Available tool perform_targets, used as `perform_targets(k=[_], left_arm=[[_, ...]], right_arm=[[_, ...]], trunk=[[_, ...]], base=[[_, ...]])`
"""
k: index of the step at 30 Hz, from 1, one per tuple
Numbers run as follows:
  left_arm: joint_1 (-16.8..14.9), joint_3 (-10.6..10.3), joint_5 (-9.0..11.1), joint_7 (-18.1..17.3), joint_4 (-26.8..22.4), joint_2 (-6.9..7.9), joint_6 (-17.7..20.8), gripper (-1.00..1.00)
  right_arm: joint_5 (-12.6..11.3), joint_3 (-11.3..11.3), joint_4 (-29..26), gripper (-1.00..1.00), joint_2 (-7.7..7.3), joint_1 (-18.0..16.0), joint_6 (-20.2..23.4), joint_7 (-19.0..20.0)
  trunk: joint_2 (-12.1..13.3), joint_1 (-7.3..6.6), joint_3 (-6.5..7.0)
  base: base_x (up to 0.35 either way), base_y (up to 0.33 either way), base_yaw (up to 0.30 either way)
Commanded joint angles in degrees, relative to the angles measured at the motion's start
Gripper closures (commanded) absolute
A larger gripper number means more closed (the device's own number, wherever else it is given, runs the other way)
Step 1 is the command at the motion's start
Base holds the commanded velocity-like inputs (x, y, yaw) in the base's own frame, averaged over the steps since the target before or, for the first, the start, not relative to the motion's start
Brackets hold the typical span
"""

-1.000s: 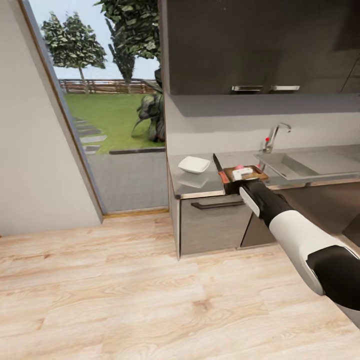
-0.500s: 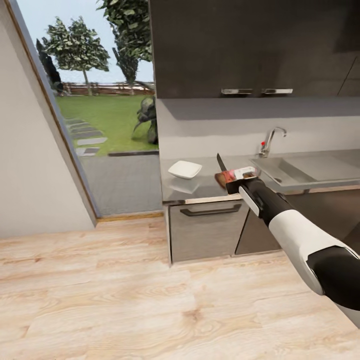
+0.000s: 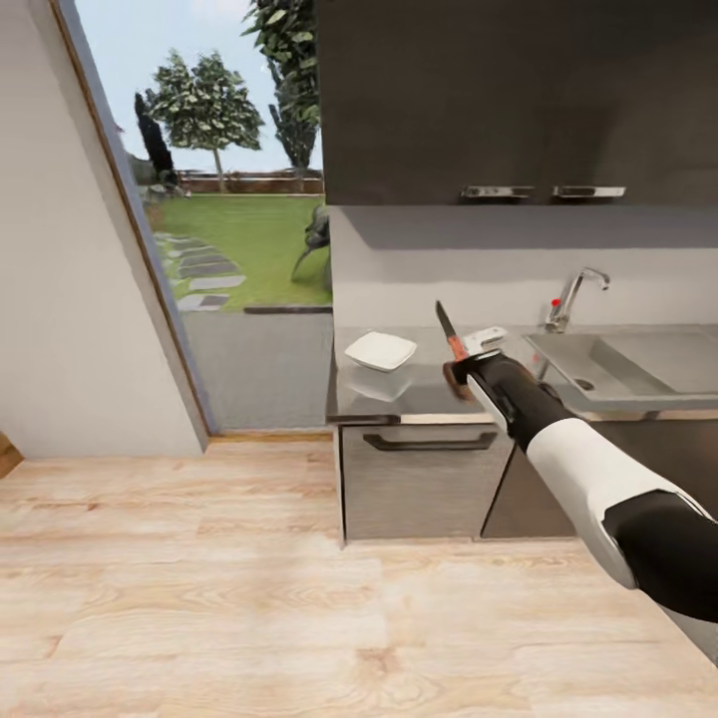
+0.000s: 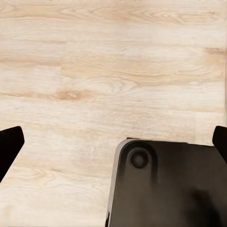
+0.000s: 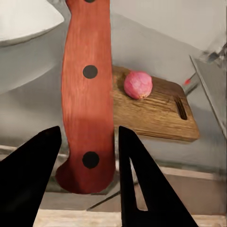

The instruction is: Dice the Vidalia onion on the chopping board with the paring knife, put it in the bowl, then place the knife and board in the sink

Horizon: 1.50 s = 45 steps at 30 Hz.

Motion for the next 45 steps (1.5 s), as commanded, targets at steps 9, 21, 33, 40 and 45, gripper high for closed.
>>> perform_targets(k=[9,21,33,40,45], left_arm=[[0.0,-0.5,0.5,0.2,0.4,0.0,0.0,-1.0],[0.0,-0.5,0.5,0.2,0.8,-0.03,0.0,-1.0],[-0.1,-0.5,0.5,0.2,0.8,-0.03,0.0,-1.0],[-0.1,-0.5,0.5,0.2,0.8,0.02,0.0,-1.0],[-0.1,-0.5,0.5,0.2,0.8,0.04,0.0,-1.0]], right_arm=[[12.9,0.3,0.6,1.0,3.0,0.0,0.3,-2.2],[13.3,0.4,1.8,1.0,3.55,0.0,0.2,-2.1],[13.5,0.4,1.9,1.0,6.04,0.0,0.4,-2.0],[13.8,3.0,2.0,1.0,7.57,1.8,0.5,-1.8],[13.8,6.6,2.0,1.0,8.24,2.0,0.4,-1.7]], trunk=[[-0.1,0.04,-0.02],[-0.1,0.04,0.2],[-0.1,0.04,0.29],[-0.1,0.04,0.29],[-0.1,0.04,0.29]], base=[[0.089,-0.293,0.028],[0.001,-0.319,-0.047],[0.12,-0.293,-0.02],[0.216,-0.253,0.0],[0.225,-0.248,0.0]])
